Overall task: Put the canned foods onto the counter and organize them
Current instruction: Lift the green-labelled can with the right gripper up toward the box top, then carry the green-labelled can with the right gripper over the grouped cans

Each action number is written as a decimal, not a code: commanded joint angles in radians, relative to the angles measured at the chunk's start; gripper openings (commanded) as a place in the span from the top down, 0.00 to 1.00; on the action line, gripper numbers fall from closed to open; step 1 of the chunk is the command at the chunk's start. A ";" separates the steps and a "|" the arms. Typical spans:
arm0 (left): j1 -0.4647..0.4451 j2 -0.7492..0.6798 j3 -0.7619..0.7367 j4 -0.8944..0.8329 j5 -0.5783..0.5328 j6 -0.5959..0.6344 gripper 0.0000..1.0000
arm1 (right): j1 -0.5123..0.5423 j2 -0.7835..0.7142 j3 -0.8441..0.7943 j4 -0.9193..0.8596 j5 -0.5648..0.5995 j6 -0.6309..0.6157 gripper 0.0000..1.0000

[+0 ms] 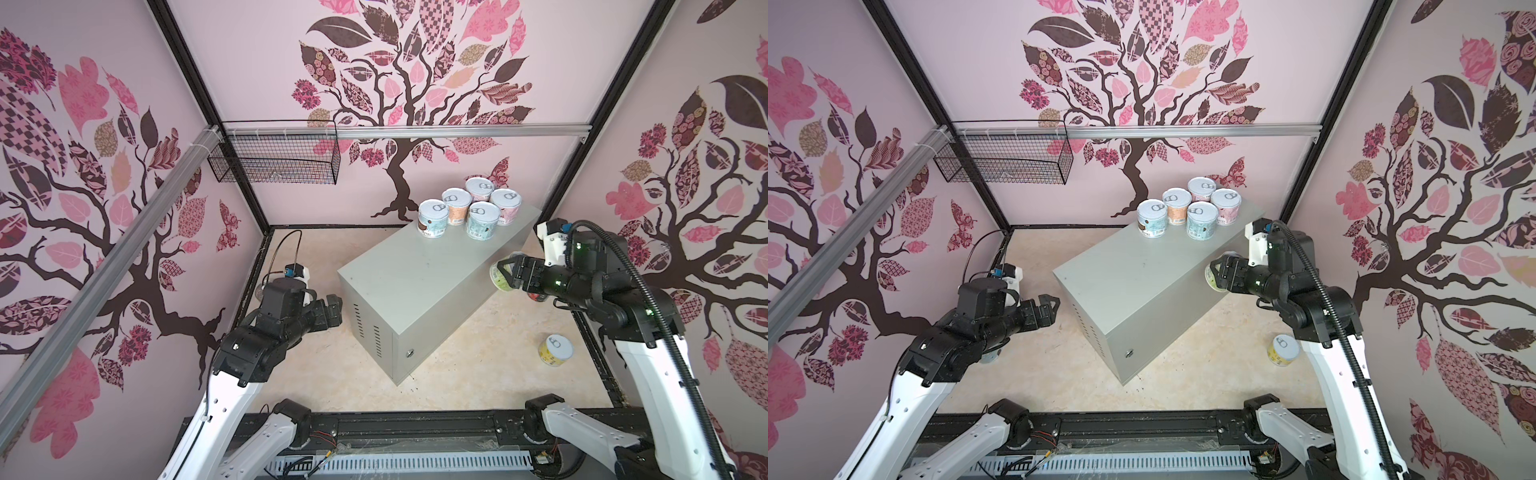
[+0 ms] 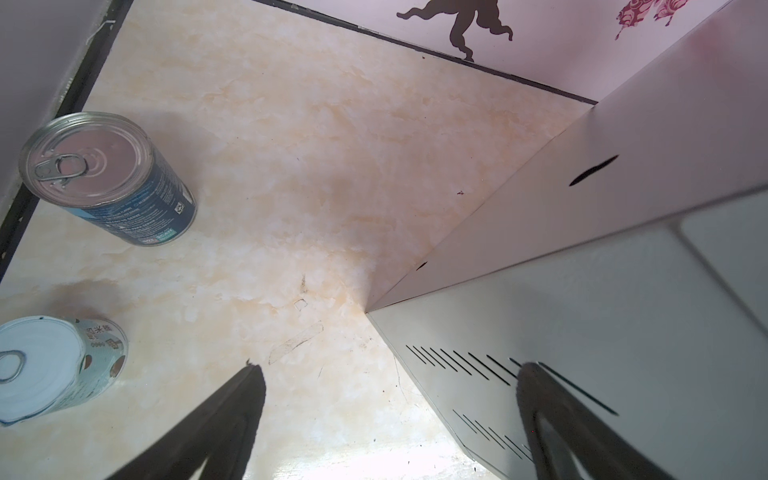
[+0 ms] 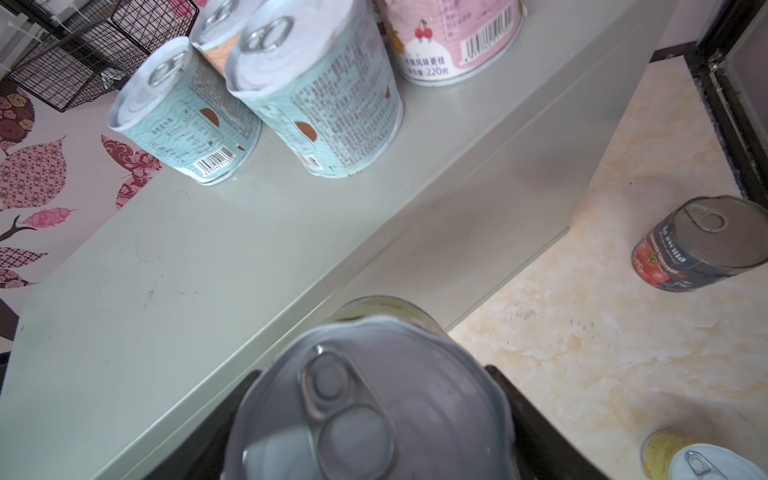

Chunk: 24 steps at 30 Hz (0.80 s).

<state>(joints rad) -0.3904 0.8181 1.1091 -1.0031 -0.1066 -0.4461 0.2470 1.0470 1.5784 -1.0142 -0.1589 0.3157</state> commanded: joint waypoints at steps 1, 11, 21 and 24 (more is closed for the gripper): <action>0.007 0.013 -0.047 0.040 0.003 0.003 0.02 | 0.028 0.043 0.115 -0.005 0.041 -0.002 0.37; 0.007 0.040 -0.122 0.091 0.012 -0.003 0.02 | 0.198 0.229 0.392 -0.106 0.201 0.009 0.37; 0.008 -0.003 -0.205 0.132 -0.003 -0.021 0.02 | 0.454 0.518 0.744 -0.292 0.457 -0.011 0.36; 0.008 -0.009 -0.236 0.144 0.002 -0.028 0.02 | 0.469 0.576 0.802 -0.309 0.473 -0.019 0.35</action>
<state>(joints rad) -0.3859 0.8177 0.9119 -0.8948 -0.1036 -0.4618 0.7059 1.5913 2.3089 -1.3010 0.2409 0.3111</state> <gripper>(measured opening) 0.981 0.780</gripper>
